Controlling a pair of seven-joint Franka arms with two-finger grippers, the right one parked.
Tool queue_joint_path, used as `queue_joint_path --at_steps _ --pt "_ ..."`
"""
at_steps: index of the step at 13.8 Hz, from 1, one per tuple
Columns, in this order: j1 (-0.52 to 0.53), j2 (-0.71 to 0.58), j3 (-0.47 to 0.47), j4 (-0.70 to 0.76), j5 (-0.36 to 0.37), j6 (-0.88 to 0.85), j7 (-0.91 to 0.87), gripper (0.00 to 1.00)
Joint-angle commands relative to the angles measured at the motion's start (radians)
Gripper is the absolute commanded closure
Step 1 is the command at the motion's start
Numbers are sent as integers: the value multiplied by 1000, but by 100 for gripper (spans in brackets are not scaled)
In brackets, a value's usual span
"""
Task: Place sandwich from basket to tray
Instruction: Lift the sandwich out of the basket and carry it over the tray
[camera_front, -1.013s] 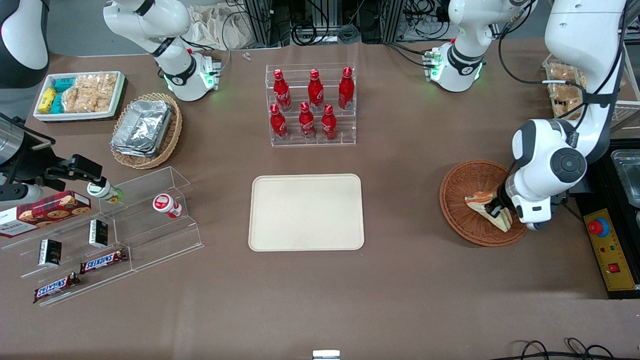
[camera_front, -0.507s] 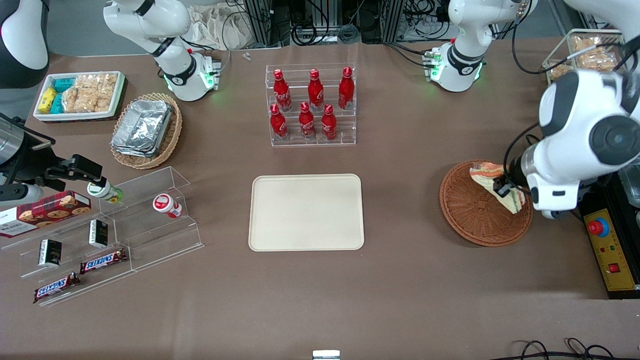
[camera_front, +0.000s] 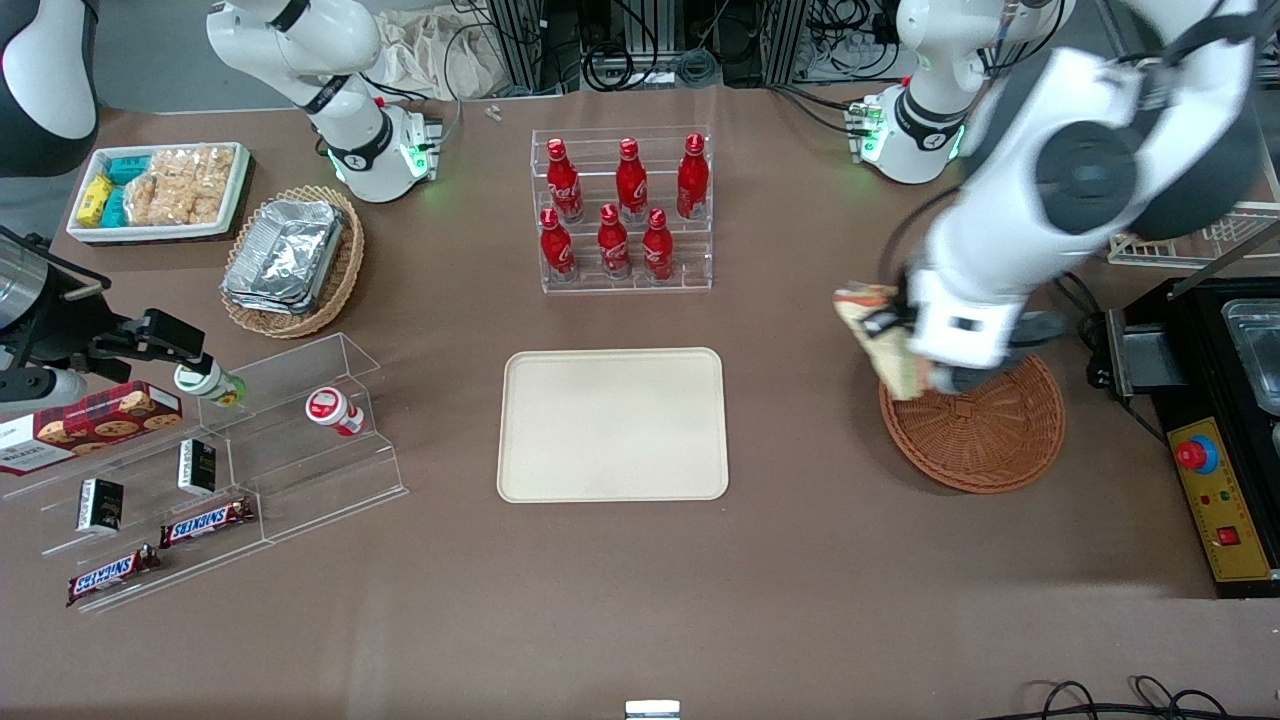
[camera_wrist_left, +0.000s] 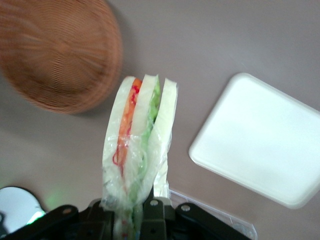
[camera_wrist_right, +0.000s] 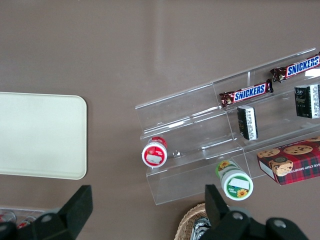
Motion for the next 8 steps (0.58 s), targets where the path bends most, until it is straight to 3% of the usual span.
queue_joint_path --at_steps 1,5,8 --pt "-86 161 -34 33 12 124 16 100" --pt "-201 359 -34 35 176 268 19 100" --pt "-235 445 -33 41 256 340 21 100"
